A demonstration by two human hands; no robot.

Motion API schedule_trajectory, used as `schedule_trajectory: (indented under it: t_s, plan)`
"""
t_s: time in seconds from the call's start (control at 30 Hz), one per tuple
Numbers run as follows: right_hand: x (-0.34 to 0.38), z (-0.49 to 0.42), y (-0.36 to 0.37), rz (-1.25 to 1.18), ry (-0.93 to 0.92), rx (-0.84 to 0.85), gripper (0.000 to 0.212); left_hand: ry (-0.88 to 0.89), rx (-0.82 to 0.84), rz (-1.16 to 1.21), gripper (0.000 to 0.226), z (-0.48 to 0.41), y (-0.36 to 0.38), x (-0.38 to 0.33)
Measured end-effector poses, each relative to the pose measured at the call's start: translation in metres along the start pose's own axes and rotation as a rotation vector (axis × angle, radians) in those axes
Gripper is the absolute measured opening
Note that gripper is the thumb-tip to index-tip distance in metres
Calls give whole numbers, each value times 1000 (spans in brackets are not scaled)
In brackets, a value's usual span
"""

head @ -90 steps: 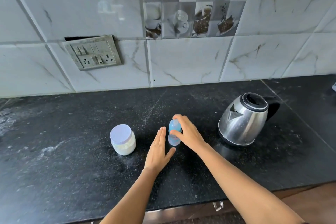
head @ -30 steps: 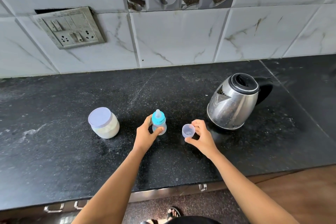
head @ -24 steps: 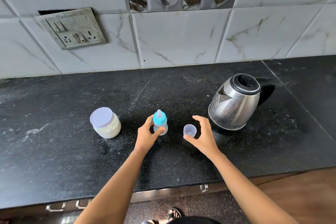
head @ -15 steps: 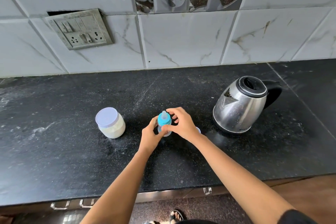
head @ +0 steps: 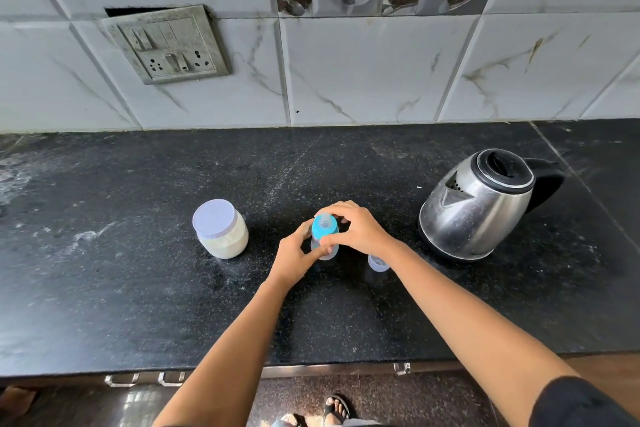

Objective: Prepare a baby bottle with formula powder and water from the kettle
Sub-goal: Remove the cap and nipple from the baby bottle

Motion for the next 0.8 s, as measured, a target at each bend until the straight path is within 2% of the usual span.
schedule_trajectory:
  t_s: [0.13, 0.2, 0.3, 0.4, 0.47, 0.6, 0.73, 0.8]
  plan:
    - [4, -9, 5, 20, 1, 326, 59, -2, 16, -9, 55, -1, 0, -2]
    - [7, -8, 7, -15, 6, 379, 67, -5, 6, 0, 52, 0, -1, -2]
    - [3, -1, 5, -66, 57, 256, 72, -15, -12, 30, 51, 1, -1, 0]
    - [-3, 7, -6, -85, 78, 52, 48, -19, -24, 48, 53, 2, 0, 1]
    - [0, 9, -8, -73, 44, 13, 39, -22, -25, 57, 54, 1, 0, 2]
    - [9, 11, 5, -51, -14, 34, 57, -30, -40, 53, 52, 1, 0, 4]
    - [7, 9, -4, -18, -4, -168, 70, -29, -36, 71, 50, 3, 0, 2]
    - [2, 12, -12, -18, 20, -218, 70, -34, -29, 70, 50, 3, 0, 0]
Point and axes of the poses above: each hand's wrist, its own z-axis away from the middle knuckle, its own y-axis out of the palm, x = y × z, the point moved 10 cm from there along -z, towards the middle knuckle, and after that the axes turned 14 degrees about -y, right-handed, at the moved point
